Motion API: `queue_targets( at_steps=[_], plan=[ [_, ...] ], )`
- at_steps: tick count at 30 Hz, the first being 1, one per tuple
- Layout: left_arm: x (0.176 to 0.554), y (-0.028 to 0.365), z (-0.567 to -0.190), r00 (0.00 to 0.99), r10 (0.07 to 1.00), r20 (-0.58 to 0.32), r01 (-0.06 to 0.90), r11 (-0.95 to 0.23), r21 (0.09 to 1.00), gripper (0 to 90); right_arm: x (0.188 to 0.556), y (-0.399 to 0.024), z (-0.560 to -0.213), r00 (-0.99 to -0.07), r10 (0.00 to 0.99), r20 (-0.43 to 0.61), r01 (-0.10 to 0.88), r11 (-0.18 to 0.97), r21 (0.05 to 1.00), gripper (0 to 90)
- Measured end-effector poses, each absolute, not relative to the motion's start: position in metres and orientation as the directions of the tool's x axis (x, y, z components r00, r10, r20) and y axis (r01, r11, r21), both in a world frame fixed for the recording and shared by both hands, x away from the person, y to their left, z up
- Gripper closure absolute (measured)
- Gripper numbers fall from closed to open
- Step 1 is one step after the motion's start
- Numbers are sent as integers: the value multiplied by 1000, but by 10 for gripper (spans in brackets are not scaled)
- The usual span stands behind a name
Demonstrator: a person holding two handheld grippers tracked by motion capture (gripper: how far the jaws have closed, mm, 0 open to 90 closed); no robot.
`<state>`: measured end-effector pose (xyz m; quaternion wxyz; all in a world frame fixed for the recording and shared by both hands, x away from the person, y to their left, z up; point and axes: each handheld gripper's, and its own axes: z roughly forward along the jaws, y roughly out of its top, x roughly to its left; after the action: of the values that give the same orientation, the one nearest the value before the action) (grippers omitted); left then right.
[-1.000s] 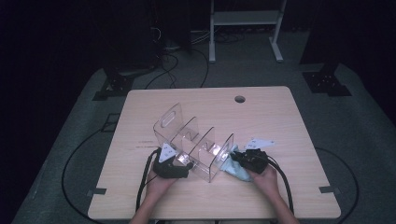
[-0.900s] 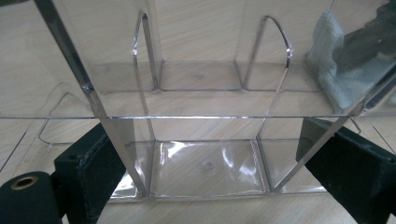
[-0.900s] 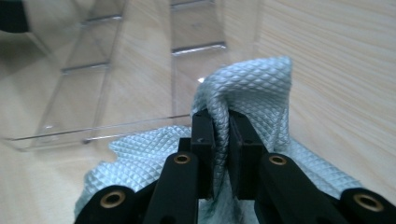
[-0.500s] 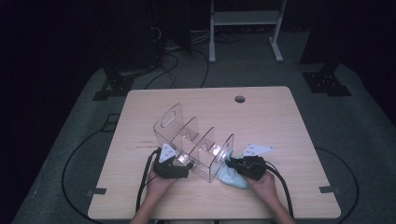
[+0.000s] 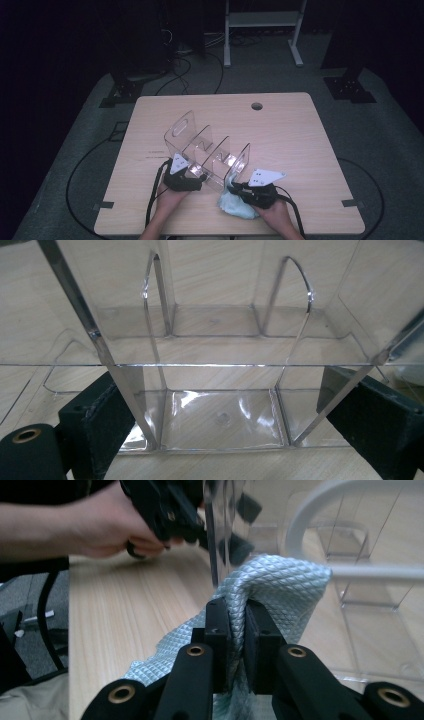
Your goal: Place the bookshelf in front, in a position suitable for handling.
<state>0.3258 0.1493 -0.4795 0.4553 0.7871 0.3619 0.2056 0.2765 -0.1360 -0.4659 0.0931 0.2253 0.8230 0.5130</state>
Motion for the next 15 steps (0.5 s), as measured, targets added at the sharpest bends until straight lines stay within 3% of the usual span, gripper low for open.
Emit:
queue_targets(
  at_steps=[4,10,15],
  plan=[
    [326,149,-480,652,758,-9,383,-319,867,78,281,-132,-490,-872,479,101,332,426,841,819],
    [326,150,-480,653,757,-9,382,-319,867,79,277,-131,-484,-882,462,88,304,417,856,819],
    [326,149,-480,652,758,-10,384,-319,867,78,291,-136,-495,-863,497,92,345,447,825,818]
  ],
)
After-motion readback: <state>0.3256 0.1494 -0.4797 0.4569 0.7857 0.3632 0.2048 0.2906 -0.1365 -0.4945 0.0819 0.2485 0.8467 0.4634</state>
